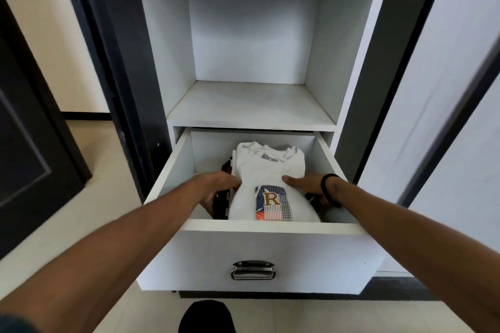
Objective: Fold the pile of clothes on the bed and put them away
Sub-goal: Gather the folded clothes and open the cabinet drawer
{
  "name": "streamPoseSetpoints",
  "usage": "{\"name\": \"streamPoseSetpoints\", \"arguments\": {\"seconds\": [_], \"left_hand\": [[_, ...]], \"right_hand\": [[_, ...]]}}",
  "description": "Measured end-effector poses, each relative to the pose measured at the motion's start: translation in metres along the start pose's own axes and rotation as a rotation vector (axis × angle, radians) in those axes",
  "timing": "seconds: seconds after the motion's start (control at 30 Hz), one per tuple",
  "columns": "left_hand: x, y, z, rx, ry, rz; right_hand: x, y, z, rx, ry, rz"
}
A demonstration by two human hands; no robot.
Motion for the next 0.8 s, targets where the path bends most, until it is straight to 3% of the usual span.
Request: {"name": "streamPoseSetpoints", "arguments": {"seconds": [0.1, 0.17, 0.2, 0.3, 0.4, 0.43, 0.5, 0.6, 0.67, 0.8], "left_hand": [[-0.005, 0.017, -0.021, 0.234, -0.371, -0.179], [-0.009, 0.033, -0.038, 0.529, -0.654, -0.350], [-0.007, 0.049, -0.043, 0.691, -0.683, -0.382], [0.010, 0.122, -0.043, 1.129, -0.684, -0.297], [0.027, 0.177, -0.017, 1.320, -0.867, -0.308], [0.032, 0.185, -0.007, 1.359, -0.911, -0.343], [0.040, 0.194, 0.016, 1.411, -0.909, -0.449], [0.051, 0.199, 0.037, 1.439, -0.952, -0.622], [0.053, 0.198, 0.042, 1.455, -0.977, -0.677], [0.053, 0.192, 0.033, 1.407, -0.952, -0.698]], "right_hand": [[-0.011, 0.020, 0.010, -0.153, 0.087, -0.214], [-0.016, 0.042, 0.021, -0.310, 0.158, -0.348], [-0.015, 0.061, 0.024, -0.386, 0.177, -0.392], [-0.005, 0.144, 0.012, -0.651, 0.141, -0.531], [0.030, 0.228, -0.032, -0.978, 0.076, -0.741], [0.048, 0.241, -0.049, -1.008, 0.043, -0.713], [0.090, 0.236, -0.088, -0.884, -0.144, -0.529], [0.157, 0.194, -0.143, -0.412, -0.808, -0.098], [0.195, 0.169, -0.157, -0.175, -1.200, 0.104], [0.218, 0.143, -0.136, -0.102, -1.479, 0.219]]}}
Point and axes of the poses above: each hand's wrist, its own y-axis away from the middle knuckle, its own x-axis out of the palm, z = x × y, the point moved 5 cm from there along -y, towards the middle knuckle, and after that the axes turned 12 degrees about x, right-handed, at the moved point
